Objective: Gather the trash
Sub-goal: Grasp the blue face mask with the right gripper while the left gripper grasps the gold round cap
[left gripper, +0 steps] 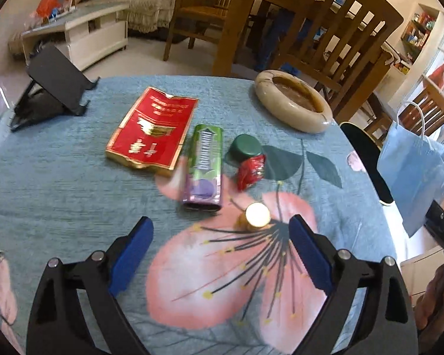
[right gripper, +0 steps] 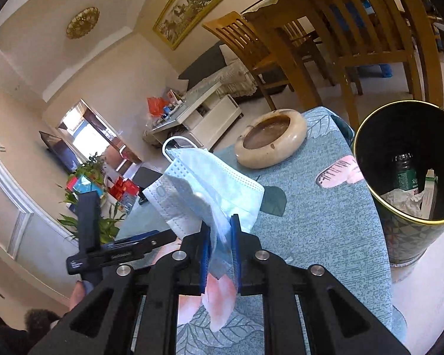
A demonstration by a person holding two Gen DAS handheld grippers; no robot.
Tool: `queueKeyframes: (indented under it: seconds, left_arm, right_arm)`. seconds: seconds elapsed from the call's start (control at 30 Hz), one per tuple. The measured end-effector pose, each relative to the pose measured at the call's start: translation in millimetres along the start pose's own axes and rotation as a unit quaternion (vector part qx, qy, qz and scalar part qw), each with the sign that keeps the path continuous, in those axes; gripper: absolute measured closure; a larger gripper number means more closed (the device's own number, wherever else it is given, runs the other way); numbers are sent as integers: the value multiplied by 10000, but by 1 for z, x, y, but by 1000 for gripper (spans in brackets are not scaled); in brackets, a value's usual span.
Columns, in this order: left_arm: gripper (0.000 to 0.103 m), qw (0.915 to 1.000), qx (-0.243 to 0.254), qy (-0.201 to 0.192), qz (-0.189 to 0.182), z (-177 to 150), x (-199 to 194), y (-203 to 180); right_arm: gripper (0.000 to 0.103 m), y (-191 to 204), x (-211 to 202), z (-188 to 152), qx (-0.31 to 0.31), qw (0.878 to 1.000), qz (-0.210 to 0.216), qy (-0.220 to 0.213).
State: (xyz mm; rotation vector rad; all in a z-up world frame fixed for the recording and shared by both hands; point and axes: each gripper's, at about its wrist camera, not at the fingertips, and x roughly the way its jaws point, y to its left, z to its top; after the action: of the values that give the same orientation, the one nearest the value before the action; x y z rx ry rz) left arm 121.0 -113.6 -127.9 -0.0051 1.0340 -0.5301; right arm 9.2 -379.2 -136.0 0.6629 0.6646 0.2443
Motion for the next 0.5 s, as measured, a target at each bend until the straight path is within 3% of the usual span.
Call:
queueKeyframes:
  seconds: [0.17, 0.27, 0.47, 0.5]
  left_arm:
    - [12, 9995, 296, -90, -40, -12, 9, -34]
    - [27, 9980, 609, -8, -144, -14, 18, -49]
    - [30, 9970, 729, -36, -256, -3, 31, -50]
    - [36, 9969, 755, -46, -201, -1, 33, -51]
  right_arm:
    - [89, 4, -2, 0, -11, 9999, 105, -42]
    - [89, 3, -1, 2, -8, 9999, 168, -32]
    - [87, 3, -6, 3, -11, 9997, 239, -96]
    - [87, 2, -7, 4, 6, 9996, 248, -111]
